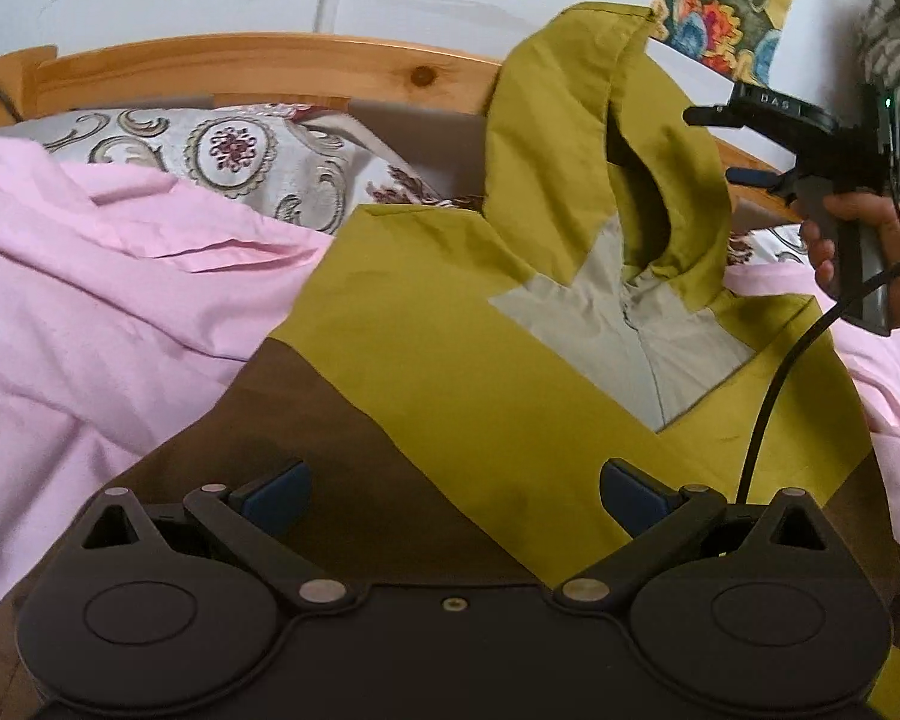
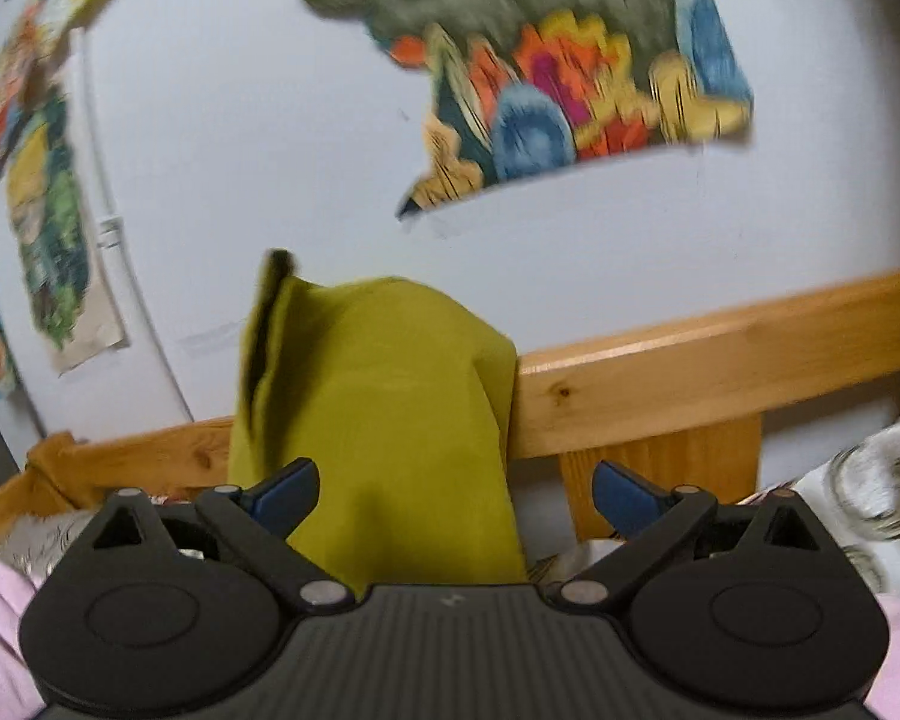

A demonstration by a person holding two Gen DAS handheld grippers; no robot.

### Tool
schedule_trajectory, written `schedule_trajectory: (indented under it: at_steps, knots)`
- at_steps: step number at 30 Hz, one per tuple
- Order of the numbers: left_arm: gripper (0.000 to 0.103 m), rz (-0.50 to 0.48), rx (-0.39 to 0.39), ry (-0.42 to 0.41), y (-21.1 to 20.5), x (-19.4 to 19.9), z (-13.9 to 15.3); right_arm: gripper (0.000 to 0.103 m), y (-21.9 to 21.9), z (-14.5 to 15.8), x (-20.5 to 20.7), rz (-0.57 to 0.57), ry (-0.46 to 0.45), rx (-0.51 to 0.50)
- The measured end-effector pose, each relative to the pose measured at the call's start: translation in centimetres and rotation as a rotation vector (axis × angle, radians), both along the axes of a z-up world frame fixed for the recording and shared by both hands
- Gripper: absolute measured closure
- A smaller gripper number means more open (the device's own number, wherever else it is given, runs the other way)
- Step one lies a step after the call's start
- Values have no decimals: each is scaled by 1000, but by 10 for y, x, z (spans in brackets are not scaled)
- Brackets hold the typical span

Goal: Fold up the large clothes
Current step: 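Grasp the olive hood with the right tool and lift it, then fold the held hood down onto the jacket body and release with the right tool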

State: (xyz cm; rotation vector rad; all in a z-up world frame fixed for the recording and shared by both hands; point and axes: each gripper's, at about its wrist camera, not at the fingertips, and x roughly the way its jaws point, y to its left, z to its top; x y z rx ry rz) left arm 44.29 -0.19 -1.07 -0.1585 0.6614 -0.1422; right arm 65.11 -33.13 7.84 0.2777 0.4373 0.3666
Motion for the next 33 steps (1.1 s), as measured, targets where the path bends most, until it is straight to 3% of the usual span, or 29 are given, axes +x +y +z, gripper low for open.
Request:
schedule_trajectory:
  at_steps: [1, 3, 5, 8, 12, 16, 20, 24, 28, 30, 32, 33]
  knots:
    - [1, 6, -2, 0, 2, 0, 1, 10, 0, -3, 6, -6, 13, 18]
    - [1, 16, -7, -11, 5, -2, 5, 29, 1, -9, 11, -4, 25, 50]
    - [1, 25, -9, -34, 9, -6, 11, 82, 1, -11, 12, 33, 34, 91]
    - [1, 53, -10, -79, 16, -12, 18, 96, 5, -8, -6, 70, -14, 62]
    - [1, 105, -30, -126, 31, -18, 24, 98, 9, 0, -56, 170, -96, 14]
    - [1, 175, -63, -169, 49, -25, 28, 98, 15, 0, -125, 283, -202, -140]
    - [1, 222, -93, -176, 65, -35, 30, 98, 12, -15, -186, 352, -239, -253]
    - [1, 238, -155, -158, 78, -44, 30, 95, 2, -38, -225, 364, -190, -306]
    - [1, 209, -212, -139, 80, -46, 29, 89, -9, -61, -236, 337, -68, -291]
    - [1, 174, -209, -145, 74, -44, 30, 79, -17, -64, -241, 318, -35, -257]
    - [1, 124, -203, -170, 62, -44, 34, 41, -24, -63, -241, 281, 3, -204]
    - [1, 95, -202, -178, 56, -43, 36, 36, -29, -61, -242, 265, 14, -165]
